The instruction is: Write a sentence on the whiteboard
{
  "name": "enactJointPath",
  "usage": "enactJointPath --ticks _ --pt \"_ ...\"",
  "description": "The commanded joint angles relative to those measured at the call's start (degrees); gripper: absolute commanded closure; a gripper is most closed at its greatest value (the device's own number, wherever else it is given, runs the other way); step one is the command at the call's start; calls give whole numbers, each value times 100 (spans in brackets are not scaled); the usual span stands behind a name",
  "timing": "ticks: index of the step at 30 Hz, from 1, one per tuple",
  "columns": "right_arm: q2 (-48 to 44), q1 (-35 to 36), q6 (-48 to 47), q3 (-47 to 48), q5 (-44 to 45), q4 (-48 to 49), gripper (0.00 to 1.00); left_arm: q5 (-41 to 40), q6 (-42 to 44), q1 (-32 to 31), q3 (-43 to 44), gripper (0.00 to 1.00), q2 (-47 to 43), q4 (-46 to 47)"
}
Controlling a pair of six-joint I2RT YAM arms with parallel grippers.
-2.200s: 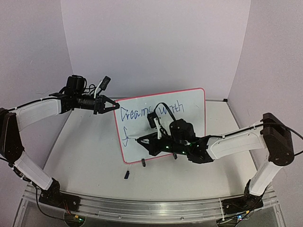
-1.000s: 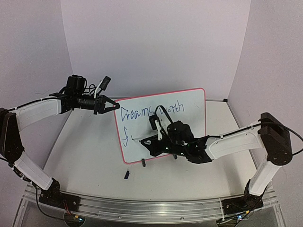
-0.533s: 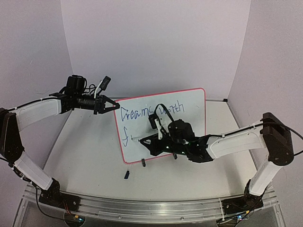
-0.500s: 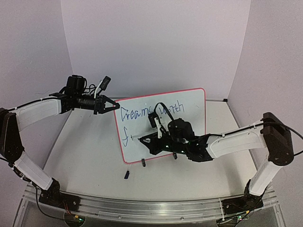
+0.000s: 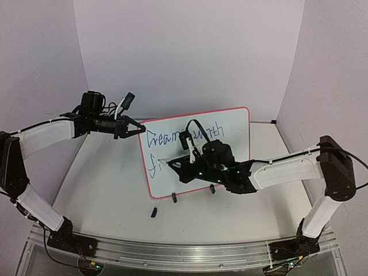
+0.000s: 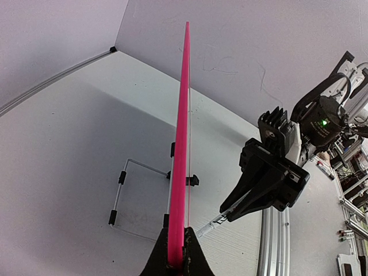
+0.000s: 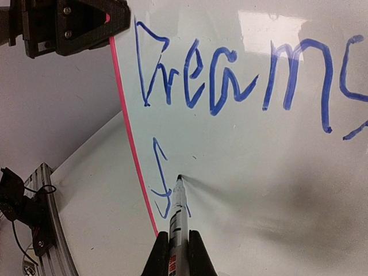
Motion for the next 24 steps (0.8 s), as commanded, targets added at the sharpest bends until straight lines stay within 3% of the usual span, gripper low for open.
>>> enactJointPath --ticks 1,14,24 --pt "155 -28 -74 253 157 -52 100 -263 619 -192 -65 100 171 -628" --pt "-580 -24 68 -446 120 165 100 -268 619 -194 -63 100 157 -628" --pt "-440 -82 110 -535 119 260 100 -278 623 -203 -74 100 145 -637"
